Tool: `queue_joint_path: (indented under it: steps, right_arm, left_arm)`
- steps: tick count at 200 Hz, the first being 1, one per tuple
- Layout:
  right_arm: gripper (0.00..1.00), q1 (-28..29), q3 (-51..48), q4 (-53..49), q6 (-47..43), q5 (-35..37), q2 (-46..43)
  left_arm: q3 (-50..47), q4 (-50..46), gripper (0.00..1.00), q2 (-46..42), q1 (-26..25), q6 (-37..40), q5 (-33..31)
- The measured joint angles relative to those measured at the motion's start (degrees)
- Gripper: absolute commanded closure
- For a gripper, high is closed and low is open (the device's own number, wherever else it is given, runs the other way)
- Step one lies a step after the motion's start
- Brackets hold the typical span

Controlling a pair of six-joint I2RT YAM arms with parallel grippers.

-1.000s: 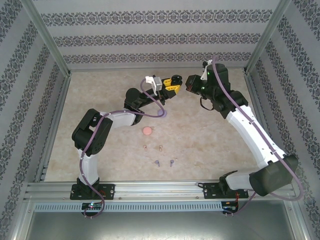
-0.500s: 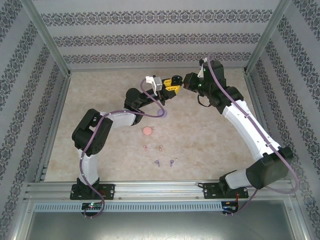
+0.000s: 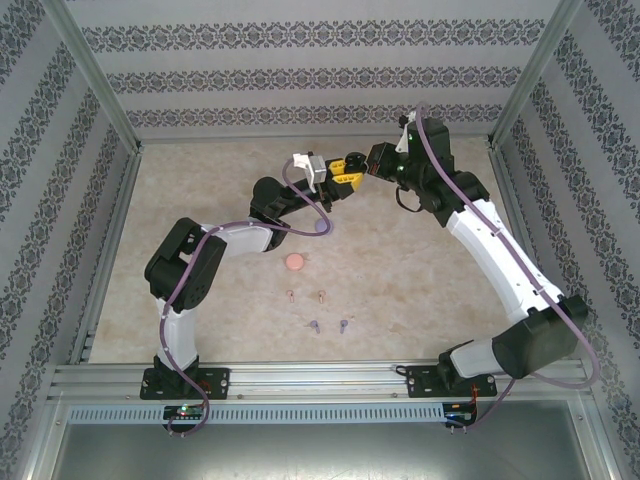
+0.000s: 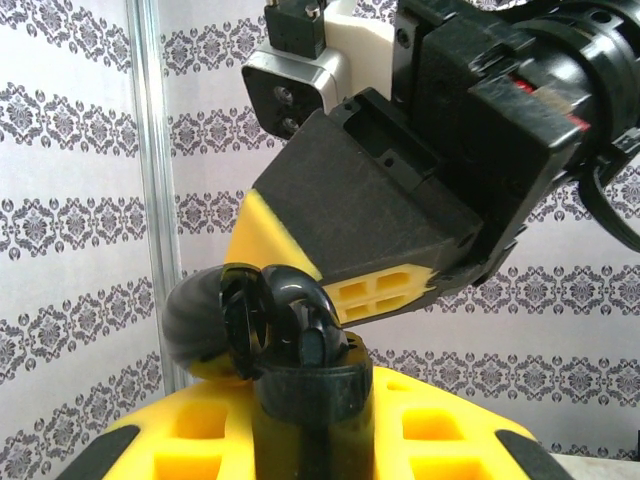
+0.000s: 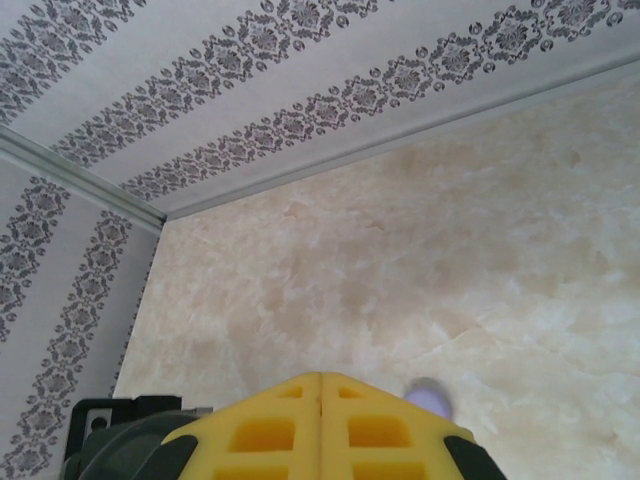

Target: Insert the wireless bluetooth earbuds into the charging case

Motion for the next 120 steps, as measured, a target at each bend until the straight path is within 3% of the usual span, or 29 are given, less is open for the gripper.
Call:
queue_joint_path:
  steps: [32,40,53,73,120]
  right_arm:
    - [0.92,1.84,-2.93,-0.55,0.09,-0.04,-3.69]
    - [0.83,1.99,-3.5,-0.83,0.2,-0.02,-4.59]
    - [0.59,2.1,-3.93,-1.03,0.13,0.57,-5.77]
    - [0.44,2.05,-3.91,-1.07,-0.35,1.77,-6.45]
    - [0.44,2.05,-0.94,-1.77,-1.18,3.52,-3.72]
  left_arm:
    - [0.02,0.0,1.0,0.52,-0.02,0.02,0.02]
    - [0.02,-0.02,1.0,0.55,-0.02,0.02,0.02]
    - [0.02,0.0,1.0,0.57,-0.02,0.02,0.02]
    - [0.11,0.0,1.0,0.57,-0.02,0.02,0.02]
    - [0.13,0.0,1.0,0.57,-0.02,0.02,0.02]
